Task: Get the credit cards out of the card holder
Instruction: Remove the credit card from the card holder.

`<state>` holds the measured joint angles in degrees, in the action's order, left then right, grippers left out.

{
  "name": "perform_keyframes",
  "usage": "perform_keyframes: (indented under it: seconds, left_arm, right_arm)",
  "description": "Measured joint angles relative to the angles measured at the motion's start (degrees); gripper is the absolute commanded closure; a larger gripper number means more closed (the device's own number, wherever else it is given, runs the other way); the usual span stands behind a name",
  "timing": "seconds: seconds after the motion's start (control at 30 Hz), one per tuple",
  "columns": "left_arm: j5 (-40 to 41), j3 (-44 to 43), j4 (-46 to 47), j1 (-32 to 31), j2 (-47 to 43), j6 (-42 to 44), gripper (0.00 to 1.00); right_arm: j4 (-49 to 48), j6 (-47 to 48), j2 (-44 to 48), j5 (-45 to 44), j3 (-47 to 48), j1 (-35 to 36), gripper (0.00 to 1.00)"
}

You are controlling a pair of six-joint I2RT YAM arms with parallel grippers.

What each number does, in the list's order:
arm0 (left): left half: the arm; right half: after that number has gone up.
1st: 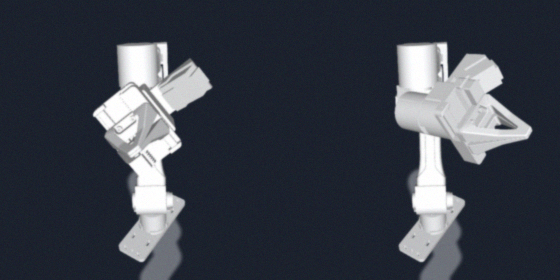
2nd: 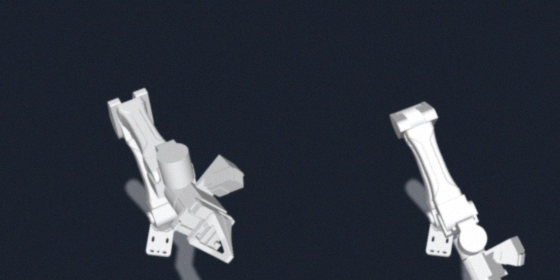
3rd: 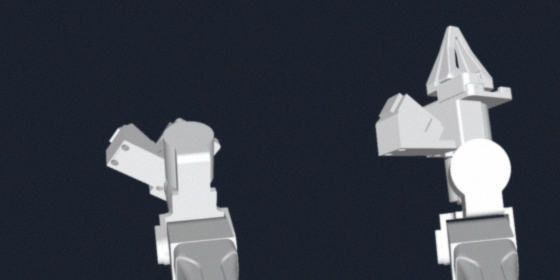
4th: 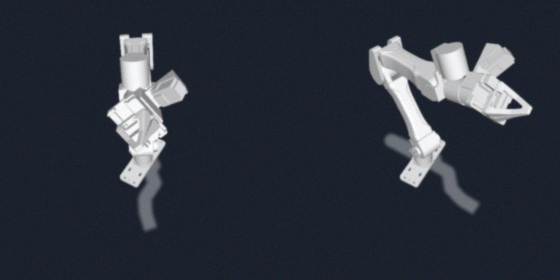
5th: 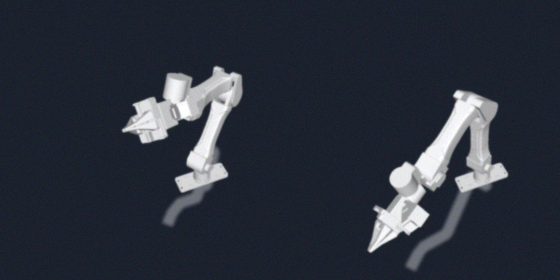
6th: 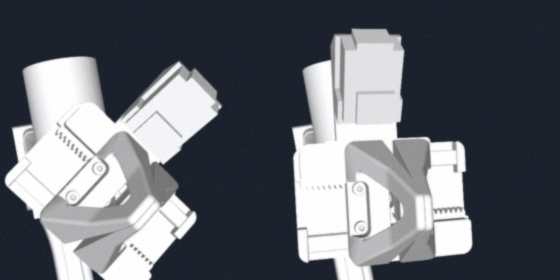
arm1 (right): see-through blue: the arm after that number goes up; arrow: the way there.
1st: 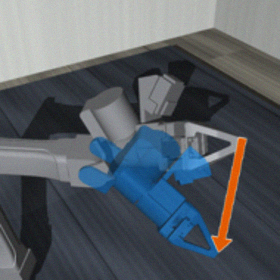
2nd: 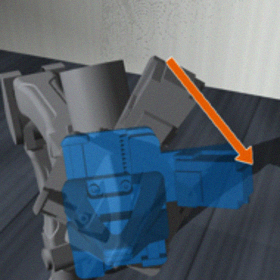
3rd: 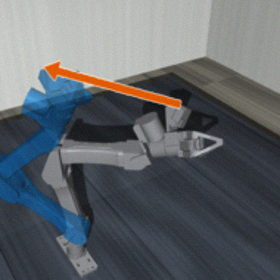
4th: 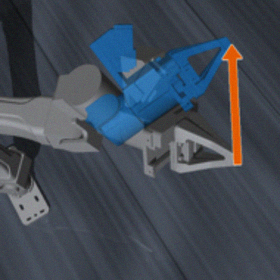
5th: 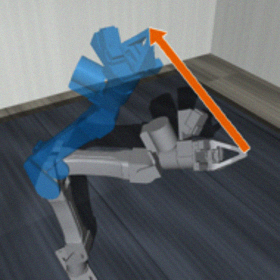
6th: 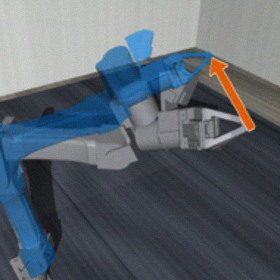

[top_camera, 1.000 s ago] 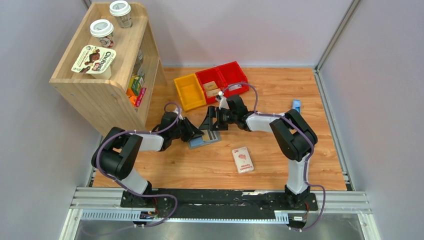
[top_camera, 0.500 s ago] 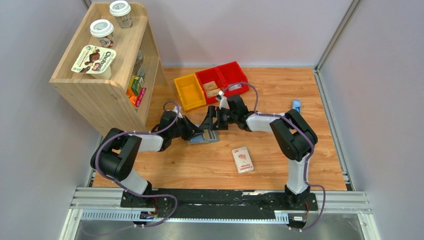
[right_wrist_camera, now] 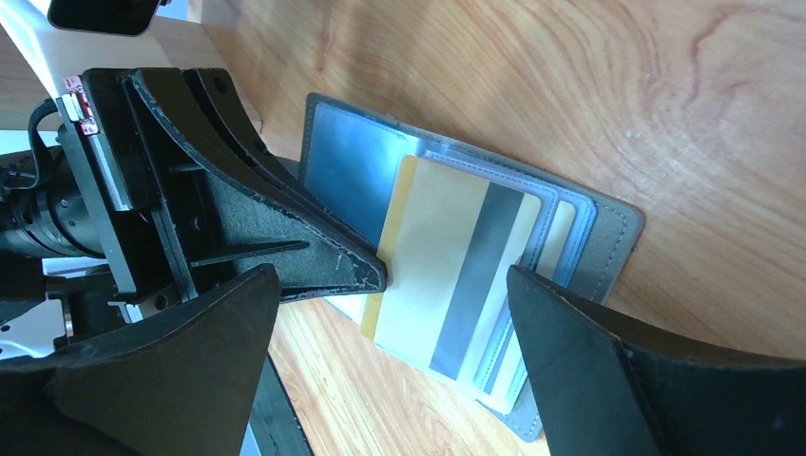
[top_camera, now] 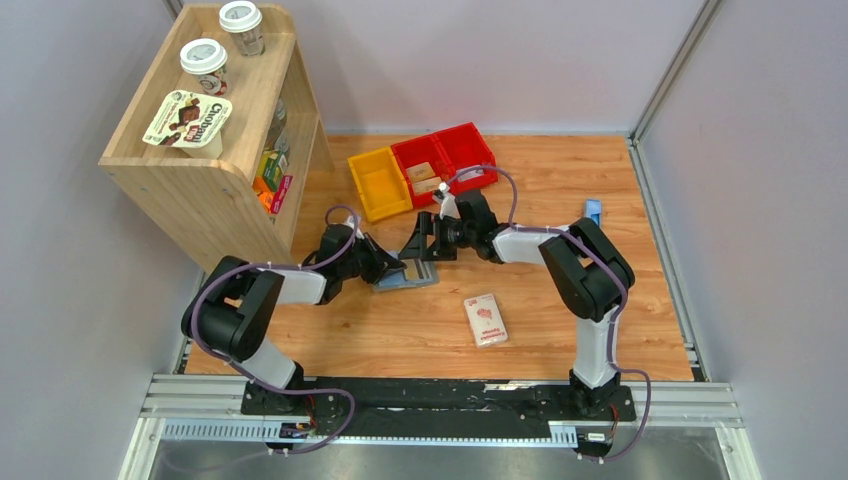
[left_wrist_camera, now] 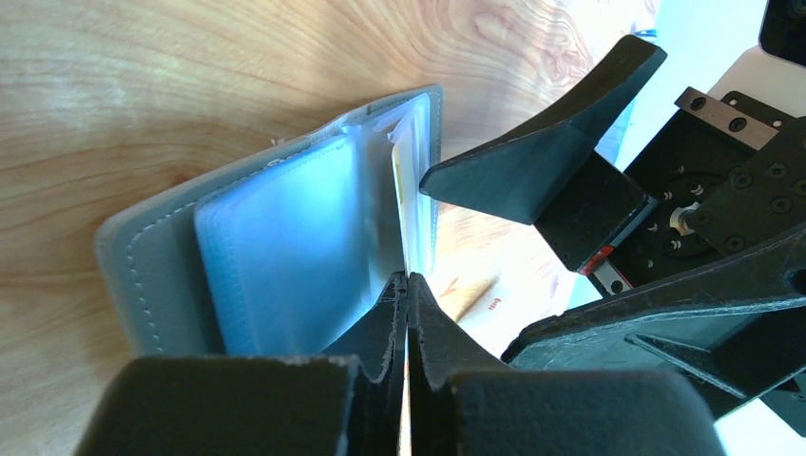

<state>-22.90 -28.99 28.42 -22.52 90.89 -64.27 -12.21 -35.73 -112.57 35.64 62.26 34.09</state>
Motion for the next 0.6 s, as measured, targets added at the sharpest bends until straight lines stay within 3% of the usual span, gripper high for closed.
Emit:
perform_keyframes:
  seconds: [0.37, 0.6]
  left_arm:
    - [2.4, 2.7, -4.1, 0.3, -4.0, 1.5, 0.99]
    - [2.3, 2.8, -4.0, 0.5, -3.8, 1.6, 0.79]
  right_arm:
    - [-2.0, -1.2, -0.8, 2.1, -0.4, 0.0, 0.0]
    - [-2.1, -1.2, -0.9, 2.4, -0.4, 0.0, 0.0]
